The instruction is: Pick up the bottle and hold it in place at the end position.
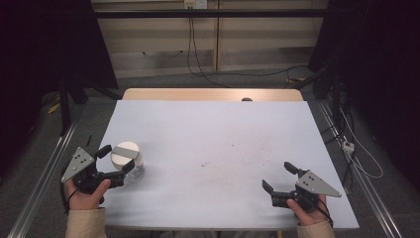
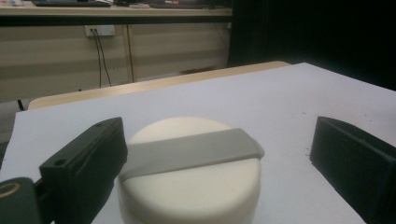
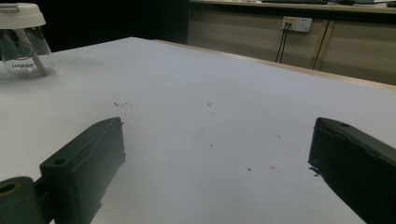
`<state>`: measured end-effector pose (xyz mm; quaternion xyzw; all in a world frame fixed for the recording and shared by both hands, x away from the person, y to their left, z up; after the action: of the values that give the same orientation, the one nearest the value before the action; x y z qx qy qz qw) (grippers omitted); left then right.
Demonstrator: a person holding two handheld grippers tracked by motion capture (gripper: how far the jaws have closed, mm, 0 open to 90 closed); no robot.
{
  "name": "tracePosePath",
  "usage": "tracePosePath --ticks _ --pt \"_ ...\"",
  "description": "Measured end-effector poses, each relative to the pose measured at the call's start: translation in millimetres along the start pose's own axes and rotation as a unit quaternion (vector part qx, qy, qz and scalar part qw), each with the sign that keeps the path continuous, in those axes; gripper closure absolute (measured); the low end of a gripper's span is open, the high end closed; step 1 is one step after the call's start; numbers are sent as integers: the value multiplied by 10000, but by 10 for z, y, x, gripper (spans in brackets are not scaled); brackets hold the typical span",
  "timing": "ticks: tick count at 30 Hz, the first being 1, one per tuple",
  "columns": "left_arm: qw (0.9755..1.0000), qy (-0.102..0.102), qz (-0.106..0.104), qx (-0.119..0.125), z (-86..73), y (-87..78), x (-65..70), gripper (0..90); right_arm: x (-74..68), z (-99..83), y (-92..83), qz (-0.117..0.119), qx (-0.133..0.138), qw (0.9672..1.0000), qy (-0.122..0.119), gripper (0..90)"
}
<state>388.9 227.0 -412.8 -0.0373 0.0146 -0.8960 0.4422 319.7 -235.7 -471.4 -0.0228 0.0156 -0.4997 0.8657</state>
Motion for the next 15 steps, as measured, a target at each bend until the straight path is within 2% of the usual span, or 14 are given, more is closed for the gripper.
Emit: tracePosePath --ticks 7,9,15 --pt "10000 -8 65 -61 -90 11 -54 31 -2 0 2 11 1 10000 5 31" --pt "9997 100 110 -171 -143 24 -80 32 -1 -1 0 10 -4 10000 5 31" --pt "9995 30 77 -298 -278 61 -106 32 0 0 -1 5 0 10000 -1 31"
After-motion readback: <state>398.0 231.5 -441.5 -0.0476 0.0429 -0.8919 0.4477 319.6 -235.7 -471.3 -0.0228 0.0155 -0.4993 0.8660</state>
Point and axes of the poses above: each handheld gripper's, and its own axes: y roughly forward along the jaws, z roughly out of its top, x roughly to its right, the point moved 8 cm from there along y, roughly forward along the jaws, and after that the axes turned 10 degrees about x, right-handed, at the moved point
